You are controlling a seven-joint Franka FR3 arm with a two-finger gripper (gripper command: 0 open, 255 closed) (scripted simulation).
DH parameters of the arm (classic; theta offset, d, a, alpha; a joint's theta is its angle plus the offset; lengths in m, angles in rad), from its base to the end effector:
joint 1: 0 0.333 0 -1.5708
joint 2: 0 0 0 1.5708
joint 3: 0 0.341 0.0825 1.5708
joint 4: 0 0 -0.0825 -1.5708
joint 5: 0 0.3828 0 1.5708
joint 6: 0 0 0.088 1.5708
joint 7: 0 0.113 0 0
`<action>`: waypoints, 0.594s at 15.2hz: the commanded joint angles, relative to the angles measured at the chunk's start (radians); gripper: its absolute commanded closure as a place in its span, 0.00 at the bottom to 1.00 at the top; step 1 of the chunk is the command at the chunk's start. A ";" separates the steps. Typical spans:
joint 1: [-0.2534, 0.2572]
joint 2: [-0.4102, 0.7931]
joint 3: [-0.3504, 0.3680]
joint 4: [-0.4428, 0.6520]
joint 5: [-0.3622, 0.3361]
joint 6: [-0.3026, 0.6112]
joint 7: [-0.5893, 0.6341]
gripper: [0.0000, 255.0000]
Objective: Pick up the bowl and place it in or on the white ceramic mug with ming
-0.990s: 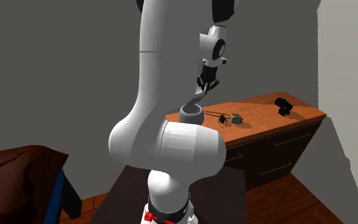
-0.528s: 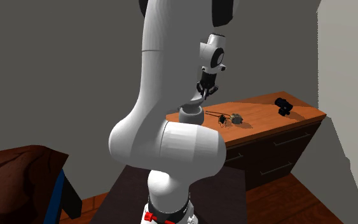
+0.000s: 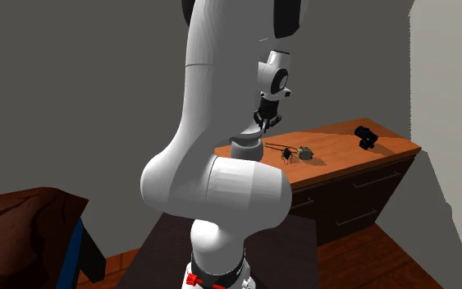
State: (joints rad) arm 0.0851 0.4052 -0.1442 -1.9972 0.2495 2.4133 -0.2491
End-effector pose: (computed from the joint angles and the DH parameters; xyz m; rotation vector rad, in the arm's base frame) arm 0.6180 -0.0302 0.2770 -3.0344 -0.0257 -0.0546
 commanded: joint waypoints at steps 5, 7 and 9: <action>0.002 0.003 0.002 0.000 0.001 0.000 0.000 0.00; 0.001 0.002 0.001 0.000 0.000 -0.001 0.000 0.00; 0.001 0.002 0.001 0.000 0.000 -0.001 0.000 0.00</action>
State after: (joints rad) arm 0.0864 0.4071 -0.1429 -1.9972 0.2499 2.4126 -0.2489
